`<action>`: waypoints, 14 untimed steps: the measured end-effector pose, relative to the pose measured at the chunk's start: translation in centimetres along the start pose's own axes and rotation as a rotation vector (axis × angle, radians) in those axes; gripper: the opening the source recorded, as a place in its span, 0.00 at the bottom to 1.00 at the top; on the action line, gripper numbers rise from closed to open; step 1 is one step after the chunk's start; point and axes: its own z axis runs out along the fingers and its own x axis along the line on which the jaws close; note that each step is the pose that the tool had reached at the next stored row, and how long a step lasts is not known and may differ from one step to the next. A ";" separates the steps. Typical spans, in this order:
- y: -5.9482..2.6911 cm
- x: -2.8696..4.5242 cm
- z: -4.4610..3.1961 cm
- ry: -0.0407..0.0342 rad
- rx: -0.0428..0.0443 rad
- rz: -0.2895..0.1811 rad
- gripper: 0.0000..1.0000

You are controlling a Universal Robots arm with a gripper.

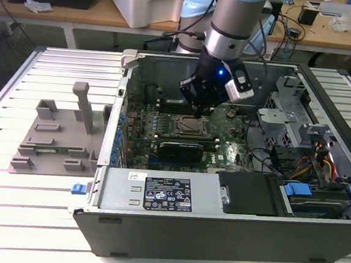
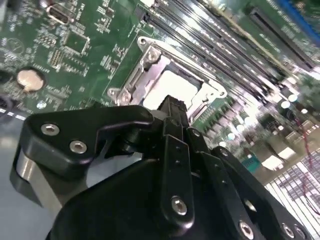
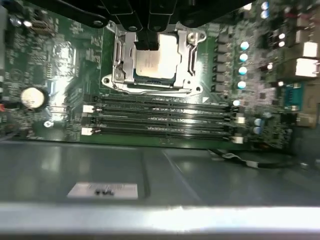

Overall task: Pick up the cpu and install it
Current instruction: 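Install the first cpu locking lever, then install the second cpu locking lever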

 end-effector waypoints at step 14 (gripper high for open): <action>-0.26 0.06 -2.25 0.0013 0.0000 0.000 0.11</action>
